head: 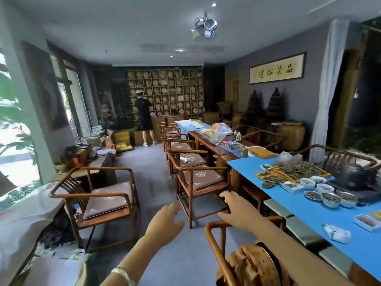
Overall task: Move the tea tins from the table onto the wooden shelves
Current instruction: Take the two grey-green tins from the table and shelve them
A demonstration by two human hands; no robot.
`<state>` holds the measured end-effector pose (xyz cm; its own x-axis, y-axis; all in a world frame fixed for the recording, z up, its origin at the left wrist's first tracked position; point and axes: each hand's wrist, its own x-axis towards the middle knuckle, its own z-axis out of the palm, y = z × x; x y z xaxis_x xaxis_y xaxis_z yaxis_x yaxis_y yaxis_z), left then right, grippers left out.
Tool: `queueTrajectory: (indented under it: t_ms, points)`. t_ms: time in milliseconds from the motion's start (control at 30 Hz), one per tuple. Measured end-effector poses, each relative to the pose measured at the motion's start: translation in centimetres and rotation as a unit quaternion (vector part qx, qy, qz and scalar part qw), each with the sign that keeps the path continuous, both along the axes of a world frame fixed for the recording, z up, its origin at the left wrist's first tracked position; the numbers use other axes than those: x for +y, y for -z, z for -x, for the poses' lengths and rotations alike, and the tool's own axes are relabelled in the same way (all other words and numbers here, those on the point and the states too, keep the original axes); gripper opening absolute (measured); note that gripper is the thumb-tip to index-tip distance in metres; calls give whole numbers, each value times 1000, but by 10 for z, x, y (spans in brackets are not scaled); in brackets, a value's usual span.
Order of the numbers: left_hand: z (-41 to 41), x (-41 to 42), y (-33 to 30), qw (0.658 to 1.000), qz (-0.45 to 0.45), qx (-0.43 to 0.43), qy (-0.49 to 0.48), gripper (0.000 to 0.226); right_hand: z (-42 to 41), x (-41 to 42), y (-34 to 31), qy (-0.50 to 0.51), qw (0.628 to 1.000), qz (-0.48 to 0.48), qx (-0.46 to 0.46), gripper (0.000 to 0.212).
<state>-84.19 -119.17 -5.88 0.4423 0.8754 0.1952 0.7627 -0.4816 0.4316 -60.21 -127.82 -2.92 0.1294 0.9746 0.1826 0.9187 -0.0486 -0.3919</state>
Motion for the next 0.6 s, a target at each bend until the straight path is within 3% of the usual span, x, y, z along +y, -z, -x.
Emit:
queueTrajectory:
  t_ms: [200, 600]
  points:
    - [-11, 83, 17, 1000, 6, -3, 1, 43, -5, 91, 13, 0, 1000, 14, -8, 60]
    - [-87, 360, -2, 998, 13, 57, 0, 44, -93, 351, 27, 22, 999, 16, 18, 58]
